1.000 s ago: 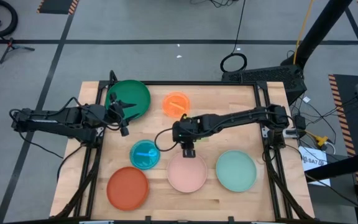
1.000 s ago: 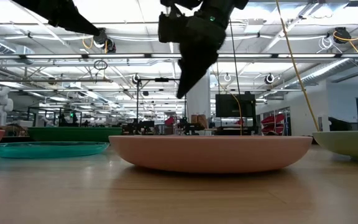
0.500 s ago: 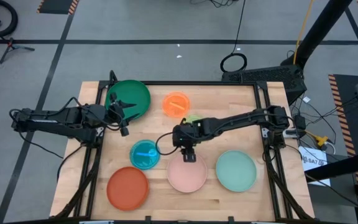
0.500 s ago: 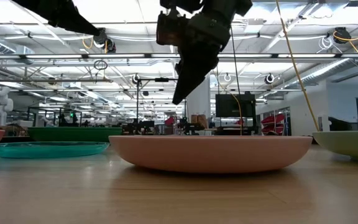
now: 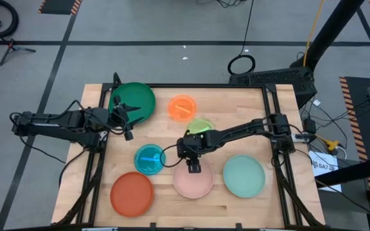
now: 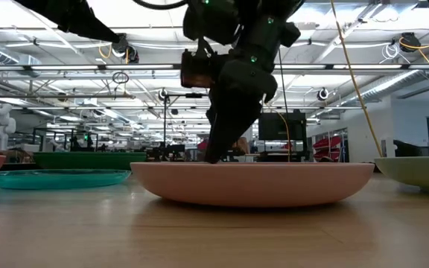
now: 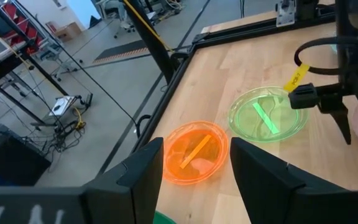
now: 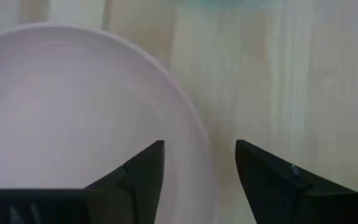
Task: Stack plastic plates
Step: Stack the pink plate on top of the green plate, then stack the light blue plate on top of the light pink plate
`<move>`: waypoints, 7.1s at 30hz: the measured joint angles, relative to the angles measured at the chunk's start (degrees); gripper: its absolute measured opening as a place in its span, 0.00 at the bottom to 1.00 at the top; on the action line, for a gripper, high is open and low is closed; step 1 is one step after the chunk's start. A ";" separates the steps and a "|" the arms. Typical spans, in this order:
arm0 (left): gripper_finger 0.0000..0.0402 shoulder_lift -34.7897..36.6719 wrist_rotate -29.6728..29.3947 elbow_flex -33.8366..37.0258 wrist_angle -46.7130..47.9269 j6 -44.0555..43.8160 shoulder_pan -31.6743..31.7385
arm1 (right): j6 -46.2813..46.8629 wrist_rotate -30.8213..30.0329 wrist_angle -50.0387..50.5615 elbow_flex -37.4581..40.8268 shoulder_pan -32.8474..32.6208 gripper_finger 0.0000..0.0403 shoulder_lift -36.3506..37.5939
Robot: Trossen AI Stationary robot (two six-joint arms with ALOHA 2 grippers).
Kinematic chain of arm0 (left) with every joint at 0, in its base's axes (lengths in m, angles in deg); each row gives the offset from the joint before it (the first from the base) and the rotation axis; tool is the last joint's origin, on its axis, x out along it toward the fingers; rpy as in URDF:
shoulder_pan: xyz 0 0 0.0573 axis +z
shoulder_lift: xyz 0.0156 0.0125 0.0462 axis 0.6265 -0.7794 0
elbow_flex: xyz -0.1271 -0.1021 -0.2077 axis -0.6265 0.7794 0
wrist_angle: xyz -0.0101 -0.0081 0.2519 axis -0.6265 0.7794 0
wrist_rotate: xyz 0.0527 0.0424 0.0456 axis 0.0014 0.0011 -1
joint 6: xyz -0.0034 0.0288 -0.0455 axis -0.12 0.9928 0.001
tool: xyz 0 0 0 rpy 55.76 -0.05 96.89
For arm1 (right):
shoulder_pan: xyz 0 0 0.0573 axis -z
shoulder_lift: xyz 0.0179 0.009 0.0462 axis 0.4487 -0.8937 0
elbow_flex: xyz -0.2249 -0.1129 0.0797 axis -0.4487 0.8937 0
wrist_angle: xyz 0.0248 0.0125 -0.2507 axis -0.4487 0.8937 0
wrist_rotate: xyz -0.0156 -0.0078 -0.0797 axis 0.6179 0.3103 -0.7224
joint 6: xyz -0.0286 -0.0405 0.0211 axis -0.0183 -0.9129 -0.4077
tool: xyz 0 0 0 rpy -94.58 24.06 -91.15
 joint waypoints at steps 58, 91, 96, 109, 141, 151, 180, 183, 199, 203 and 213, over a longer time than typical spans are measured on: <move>0.48 0.00 -0.01 0.00 -8.05 5.08 0.33 | 8.68 -11.60 -7.49 -0.09 19.99 0.01 13.38; 0.48 -0.06 -1.31 -1.51 -8.62 9.71 0.44 | 21.59 -10.90 -9.79 -48.33 29.40 0.01 -27.19; 0.48 -0.06 -1.31 -1.51 -8.57 9.35 0.44 | 22.10 -10.96 -9.82 -48.35 29.40 0.01 -27.82; 0.48 -0.06 -1.31 -1.51 -8.55 8.87 0.44 | 24.95 -10.77 -10.04 -48.39 29.29 0.14 -27.85; 0.48 -0.08 -1.29 -1.51 -4.47 3.64 0.46 | 10.40 1.04 33.64 -48.41 20.26 0.16 -16.00; 0.48 -0.11 -1.18 -1.52 -3.89 2.24 0.45 | 16.92 1.23 59.70 -47.56 9.89 0.16 -16.11; 0.48 -0.06 -1.27 -1.55 -2.48 -0.37 0.38 | 44.63 -2.13 23.01 18.24 -7.18 0.08 27.29; 0.48 -0.06 -1.27 -1.55 -2.93 0.60 0.38 | 55.44 3.10 18.77 23.69 -9.75 0.08 31.19; 0.48 -0.06 -1.31 -1.55 -14.76 9.83 0.38 | 46.09 -10.32 36.15 25.59 -20.37 0.34 32.48; 0.48 -0.06 -1.31 -1.55 -16.94 12.05 0.38 | 39.75 -17.59 37.14 25.73 -18.70 0.42 31.76; 0.48 -0.06 -1.31 -1.55 -18.19 15.63 0.38 | 37.43 -13.57 29.48 33.92 -13.90 0.38 31.81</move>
